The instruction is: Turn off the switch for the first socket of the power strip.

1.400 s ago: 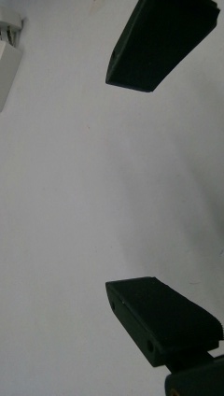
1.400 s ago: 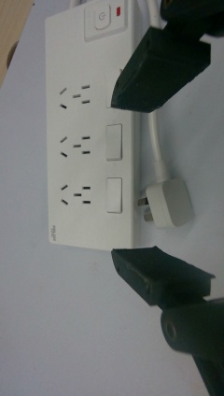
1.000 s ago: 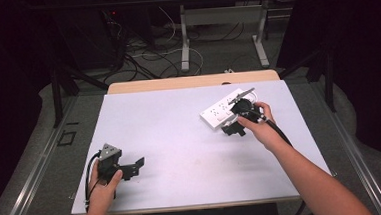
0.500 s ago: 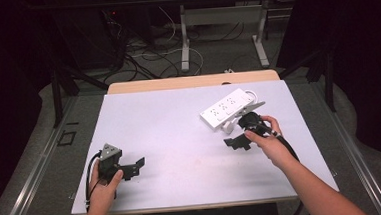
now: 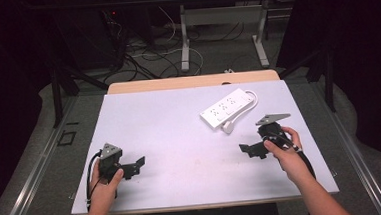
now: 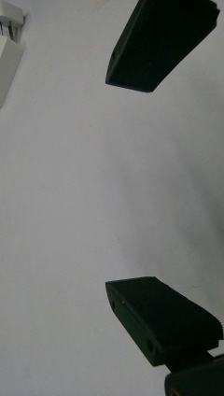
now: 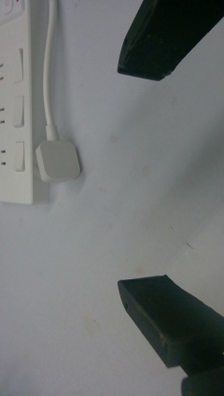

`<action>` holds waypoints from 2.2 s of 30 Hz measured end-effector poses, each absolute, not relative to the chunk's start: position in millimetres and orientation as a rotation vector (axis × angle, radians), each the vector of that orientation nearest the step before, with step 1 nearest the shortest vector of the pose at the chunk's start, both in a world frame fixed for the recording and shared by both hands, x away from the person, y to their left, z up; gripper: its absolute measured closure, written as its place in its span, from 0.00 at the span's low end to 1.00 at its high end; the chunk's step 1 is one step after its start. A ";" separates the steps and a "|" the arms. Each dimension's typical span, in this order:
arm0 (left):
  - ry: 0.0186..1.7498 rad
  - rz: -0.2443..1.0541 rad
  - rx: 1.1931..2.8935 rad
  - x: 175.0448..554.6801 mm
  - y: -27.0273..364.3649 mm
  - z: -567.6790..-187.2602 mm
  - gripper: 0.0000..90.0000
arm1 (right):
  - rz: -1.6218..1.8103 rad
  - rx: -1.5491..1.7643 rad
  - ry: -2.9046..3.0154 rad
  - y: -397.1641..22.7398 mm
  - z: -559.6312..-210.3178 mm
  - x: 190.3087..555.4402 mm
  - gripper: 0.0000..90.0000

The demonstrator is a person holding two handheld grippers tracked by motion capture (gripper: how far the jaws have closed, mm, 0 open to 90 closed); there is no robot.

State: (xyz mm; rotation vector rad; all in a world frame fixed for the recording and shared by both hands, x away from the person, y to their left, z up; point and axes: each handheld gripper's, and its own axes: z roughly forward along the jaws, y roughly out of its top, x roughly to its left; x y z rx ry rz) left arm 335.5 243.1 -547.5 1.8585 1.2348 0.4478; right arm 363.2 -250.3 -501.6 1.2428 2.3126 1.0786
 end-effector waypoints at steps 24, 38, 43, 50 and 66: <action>1.228 0.467 1.862 332.2 244.8 -546.1 0.04 | 1.083 1.463 2.087 -322.2 -529.6 327.9 0.00; 1.229 0.464 1.876 331.8 246.6 -545.2 0.04 | 1.085 1.520 2.012 -337.3 -544.7 313.6 0.00; 1.228 0.462 1.877 331.9 247.2 -545.5 0.04 | 1.080 1.568 1.981 -342.8 -550.2 315.6 0.00; 1.226 0.463 1.881 331.8 246.8 -545.3 0.04 | 1.076 1.619 1.938 -353.6 -558.0 316.7 0.00; 1.226 0.464 1.882 332.1 246.8 -545.7 0.04 | 1.070 1.649 1.932 -355.7 -564.3 317.6 0.00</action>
